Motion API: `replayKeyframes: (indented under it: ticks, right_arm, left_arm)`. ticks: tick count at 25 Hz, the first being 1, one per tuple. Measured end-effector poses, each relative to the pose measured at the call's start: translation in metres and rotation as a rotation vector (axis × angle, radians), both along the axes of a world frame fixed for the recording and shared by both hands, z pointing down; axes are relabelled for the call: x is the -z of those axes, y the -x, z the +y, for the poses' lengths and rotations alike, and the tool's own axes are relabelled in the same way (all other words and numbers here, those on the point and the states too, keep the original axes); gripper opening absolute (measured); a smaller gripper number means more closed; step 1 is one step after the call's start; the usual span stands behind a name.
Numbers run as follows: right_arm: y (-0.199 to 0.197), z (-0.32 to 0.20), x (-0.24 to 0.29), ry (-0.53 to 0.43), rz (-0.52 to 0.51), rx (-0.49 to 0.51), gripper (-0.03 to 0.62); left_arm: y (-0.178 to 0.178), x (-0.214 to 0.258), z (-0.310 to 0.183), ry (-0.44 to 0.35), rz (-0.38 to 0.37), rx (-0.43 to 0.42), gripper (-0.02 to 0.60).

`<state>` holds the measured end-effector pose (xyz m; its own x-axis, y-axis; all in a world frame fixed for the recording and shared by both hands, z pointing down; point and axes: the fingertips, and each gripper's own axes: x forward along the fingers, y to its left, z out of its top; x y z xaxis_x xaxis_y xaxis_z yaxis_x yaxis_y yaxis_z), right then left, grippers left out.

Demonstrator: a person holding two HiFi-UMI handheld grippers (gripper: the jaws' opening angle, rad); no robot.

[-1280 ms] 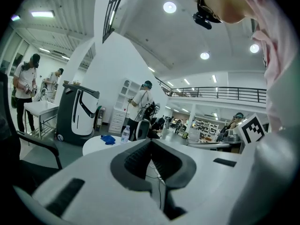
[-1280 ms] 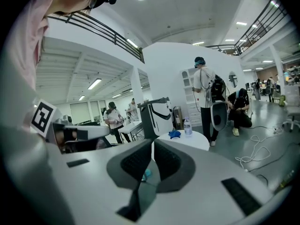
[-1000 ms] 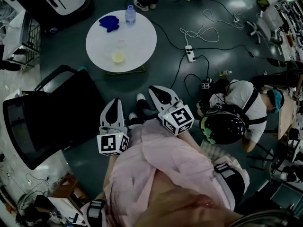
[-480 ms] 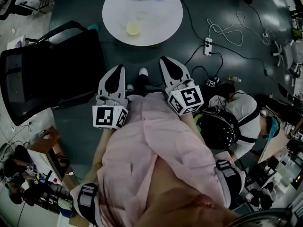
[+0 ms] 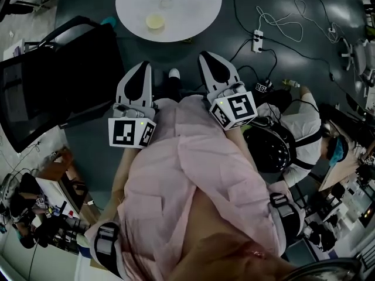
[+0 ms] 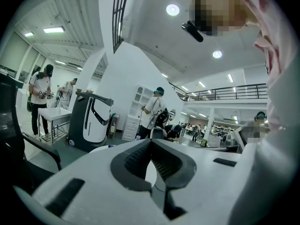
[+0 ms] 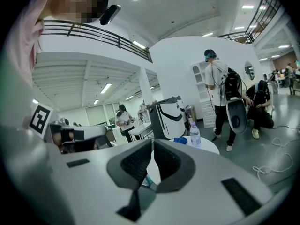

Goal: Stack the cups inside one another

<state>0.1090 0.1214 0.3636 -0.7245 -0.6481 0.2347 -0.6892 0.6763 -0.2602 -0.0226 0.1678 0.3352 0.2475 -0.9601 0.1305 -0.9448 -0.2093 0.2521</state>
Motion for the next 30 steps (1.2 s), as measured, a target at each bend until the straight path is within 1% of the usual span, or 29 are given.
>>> replayKeyframes:
  ticks: [6,12,19,30]
  right_arm:
    - [-0.005,-0.004,0.004,-0.009,-0.010,-0.006,0.035]
    - [-0.004,-0.010,0.002,0.009,-0.019,-0.005,0.035]
    - [0.014,-0.024,-0.003,0.036,-0.004,0.000,0.035]
    - [0.053,-0.060,-0.004,0.063,0.056,-0.050,0.035]
  left_arm:
    - [-0.005,0.003,-0.007,-0.004,0.003,-0.006,0.015]
    - [-0.002,0.001,-0.010,0.007,0.009,0.001,0.015]
    - [0.019,-0.004,-0.024,0.027,0.035,0.020,0.015]
    - [0.064,-0.004,-0.068,0.052,0.087,-0.008,0.015]
